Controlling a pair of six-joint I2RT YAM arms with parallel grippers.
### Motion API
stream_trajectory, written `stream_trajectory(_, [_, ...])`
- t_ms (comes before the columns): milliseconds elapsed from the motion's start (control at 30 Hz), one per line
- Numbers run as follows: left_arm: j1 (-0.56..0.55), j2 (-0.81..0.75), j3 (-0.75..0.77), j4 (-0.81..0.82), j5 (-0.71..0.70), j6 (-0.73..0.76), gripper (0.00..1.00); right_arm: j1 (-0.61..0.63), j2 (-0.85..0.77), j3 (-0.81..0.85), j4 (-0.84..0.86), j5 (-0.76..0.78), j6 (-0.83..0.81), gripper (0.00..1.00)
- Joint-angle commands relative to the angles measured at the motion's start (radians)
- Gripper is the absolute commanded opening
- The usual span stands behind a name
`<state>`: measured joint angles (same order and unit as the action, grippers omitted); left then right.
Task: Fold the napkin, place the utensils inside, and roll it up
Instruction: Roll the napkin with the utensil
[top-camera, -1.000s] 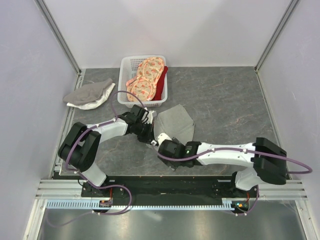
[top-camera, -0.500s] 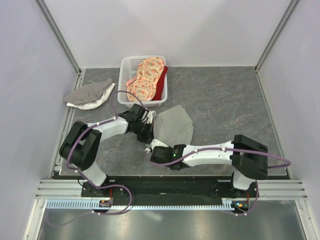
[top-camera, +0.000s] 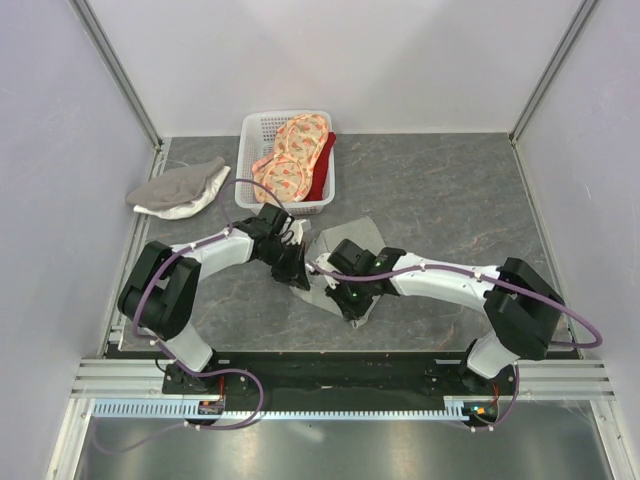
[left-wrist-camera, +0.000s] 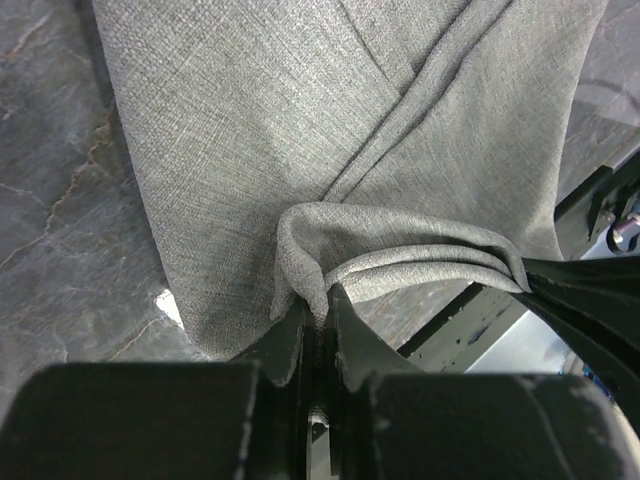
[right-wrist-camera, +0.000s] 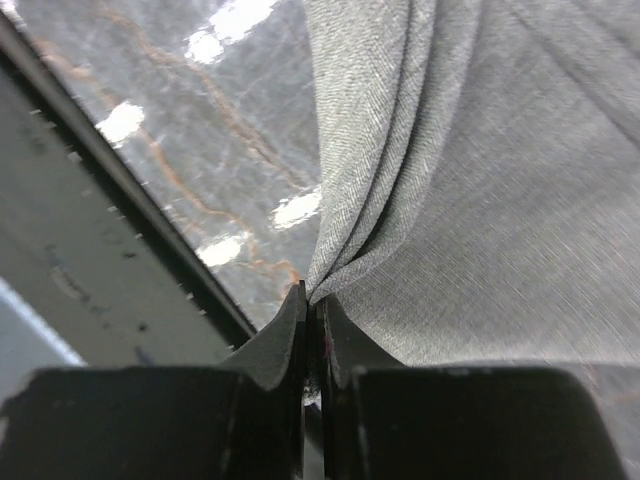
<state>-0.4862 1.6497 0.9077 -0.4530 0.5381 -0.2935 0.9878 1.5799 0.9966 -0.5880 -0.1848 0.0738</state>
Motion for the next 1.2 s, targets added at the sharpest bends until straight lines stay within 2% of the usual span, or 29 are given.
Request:
stream_trajectory(0, [0.006, 0.006, 0.048, -0.019, 0.043, 0.045, 0.17, -0.064, 0.034, -0.033, 0.042, -0.306, -0.046, 0.05])
stream_trajectory(67, [0.012, -0.005, 0.054, -0.018, 0.033, 0.045, 0.27, -0.102, 0.045, -0.047, 0.069, -0.350, -0.048, 0.04])
stream_trajectory(100, [0.014, -0.011, 0.065, -0.018, 0.023, 0.048, 0.37, -0.116, 0.054, -0.061, 0.079, -0.378, -0.045, 0.04])
stream_trajectory(167, [0.023, -0.036, 0.079, -0.021, 0.004, 0.048, 0.46, -0.161, 0.064, -0.072, 0.099, -0.445, -0.046, 0.04])
stream_trajectory(200, [0.029, -0.045, 0.089, -0.021, -0.021, 0.051, 0.53, -0.175, 0.075, -0.082, 0.112, -0.465, -0.046, 0.04])
stream_trajectory(233, [0.032, -0.057, 0.092, -0.023, -0.041, 0.051, 0.64, -0.188, 0.084, -0.085, 0.117, -0.505, -0.048, 0.03])
stream_trajectory(300, [0.038, -0.100, 0.094, -0.026, -0.117, 0.044, 0.75, -0.228, 0.113, -0.098, 0.132, -0.548, -0.054, 0.03])
stream_trajectory(433, [0.041, -0.189, 0.060, -0.018, -0.211, 0.028, 0.77, -0.271, 0.166, -0.102, 0.136, -0.617, -0.065, 0.02])
stream_trajectory(633, [0.041, -0.369, -0.091, 0.028, -0.227, -0.056, 0.77, -0.319, 0.238, -0.092, 0.145, -0.666, -0.066, 0.01])
stream_trajectory(733, [0.041, -0.407, -0.154, 0.024, -0.162, -0.088, 0.78, -0.330, 0.258, -0.087, 0.143, -0.667, -0.065, 0.01])
stream_trajectory(867, [0.041, -0.433, -0.222, 0.027, -0.107, -0.145, 0.72, -0.331, 0.258, -0.088, 0.145, -0.663, -0.065, 0.00])
stream_trajectory(1000, [0.041, -0.467, -0.289, 0.112, -0.009, -0.191, 0.72, -0.331, 0.258, -0.088, 0.146, -0.657, -0.062, 0.00])
stream_trajectory(1167, [0.040, -0.461, -0.366, 0.273, 0.071, -0.285, 0.81, -0.333, 0.262, -0.090, 0.146, -0.659, -0.058, 0.00])
